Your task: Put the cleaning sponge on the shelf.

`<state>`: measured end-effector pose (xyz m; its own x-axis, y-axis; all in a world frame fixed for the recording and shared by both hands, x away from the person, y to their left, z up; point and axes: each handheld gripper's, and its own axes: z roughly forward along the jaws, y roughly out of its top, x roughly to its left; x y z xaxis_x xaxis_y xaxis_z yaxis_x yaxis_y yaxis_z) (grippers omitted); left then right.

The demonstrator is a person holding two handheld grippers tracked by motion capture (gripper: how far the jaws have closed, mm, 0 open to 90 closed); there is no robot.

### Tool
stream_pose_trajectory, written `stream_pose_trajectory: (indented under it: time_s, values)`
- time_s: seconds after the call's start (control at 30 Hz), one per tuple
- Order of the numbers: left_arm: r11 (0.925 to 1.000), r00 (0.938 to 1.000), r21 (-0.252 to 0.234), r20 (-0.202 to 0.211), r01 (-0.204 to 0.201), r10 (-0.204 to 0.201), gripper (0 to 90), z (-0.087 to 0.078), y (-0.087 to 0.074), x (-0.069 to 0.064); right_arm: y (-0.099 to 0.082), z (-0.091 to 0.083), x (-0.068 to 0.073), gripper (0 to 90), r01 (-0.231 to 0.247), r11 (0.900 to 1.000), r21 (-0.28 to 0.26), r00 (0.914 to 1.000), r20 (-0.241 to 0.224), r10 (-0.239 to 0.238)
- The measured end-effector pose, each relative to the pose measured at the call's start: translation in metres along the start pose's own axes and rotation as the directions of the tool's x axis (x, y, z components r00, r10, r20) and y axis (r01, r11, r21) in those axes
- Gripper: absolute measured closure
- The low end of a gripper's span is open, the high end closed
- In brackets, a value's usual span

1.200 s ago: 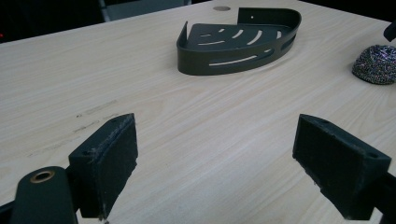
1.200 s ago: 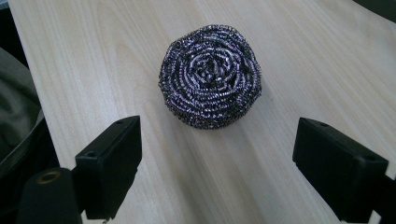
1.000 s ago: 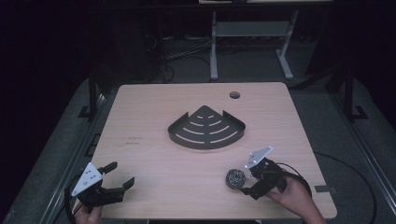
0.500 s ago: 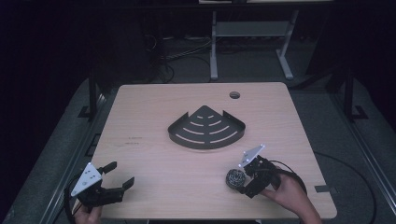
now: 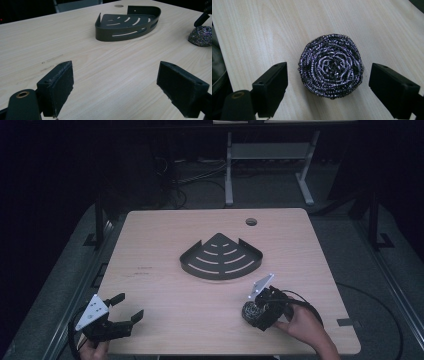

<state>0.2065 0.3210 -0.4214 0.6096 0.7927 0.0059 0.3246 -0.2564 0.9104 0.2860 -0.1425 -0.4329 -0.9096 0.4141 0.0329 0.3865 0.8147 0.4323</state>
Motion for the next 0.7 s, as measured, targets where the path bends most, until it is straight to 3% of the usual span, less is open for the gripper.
stream_pose_trajectory:
  time_s: [0.7]
  values:
    - [1.0000,1.0000,-0.001,0.000,0.000,0.000,13.2,0.000,0.000,0.000,0.010,0.012,-0.003,15.4,0.004,0.9985,0.054,1.0000,0.002,-0.004]
